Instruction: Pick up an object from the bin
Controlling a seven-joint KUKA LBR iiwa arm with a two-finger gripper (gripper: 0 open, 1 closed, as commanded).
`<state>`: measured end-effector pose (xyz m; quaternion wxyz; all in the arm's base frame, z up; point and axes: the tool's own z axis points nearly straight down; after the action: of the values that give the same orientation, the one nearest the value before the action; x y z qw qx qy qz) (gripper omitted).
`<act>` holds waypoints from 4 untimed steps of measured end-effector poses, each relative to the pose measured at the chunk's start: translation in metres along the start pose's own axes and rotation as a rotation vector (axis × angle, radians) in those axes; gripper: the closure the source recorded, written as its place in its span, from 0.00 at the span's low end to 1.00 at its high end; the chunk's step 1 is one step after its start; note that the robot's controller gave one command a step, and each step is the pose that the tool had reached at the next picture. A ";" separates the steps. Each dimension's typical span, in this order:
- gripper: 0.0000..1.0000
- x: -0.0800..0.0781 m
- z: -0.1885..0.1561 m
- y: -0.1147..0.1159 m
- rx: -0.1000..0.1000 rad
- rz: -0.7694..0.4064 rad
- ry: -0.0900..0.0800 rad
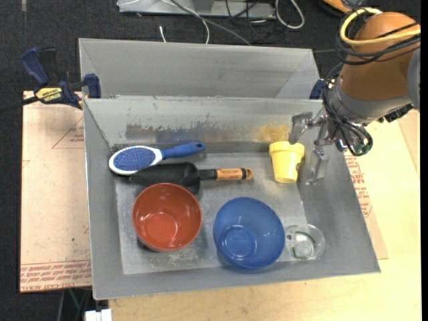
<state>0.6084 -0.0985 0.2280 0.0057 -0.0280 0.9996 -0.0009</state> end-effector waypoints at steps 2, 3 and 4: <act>0.00 0.004 0.056 0.042 -0.001 -0.039 -0.006; 0.00 0.081 0.066 0.069 -0.005 -0.089 0.005; 0.00 0.029 0.115 0.077 -0.001 -0.227 -0.009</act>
Offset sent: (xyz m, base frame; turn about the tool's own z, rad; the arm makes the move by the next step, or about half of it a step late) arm 0.0221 0.0435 -0.0709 -0.0396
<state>0.5768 -0.0236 0.1121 0.0102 -0.1412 0.9899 -0.0009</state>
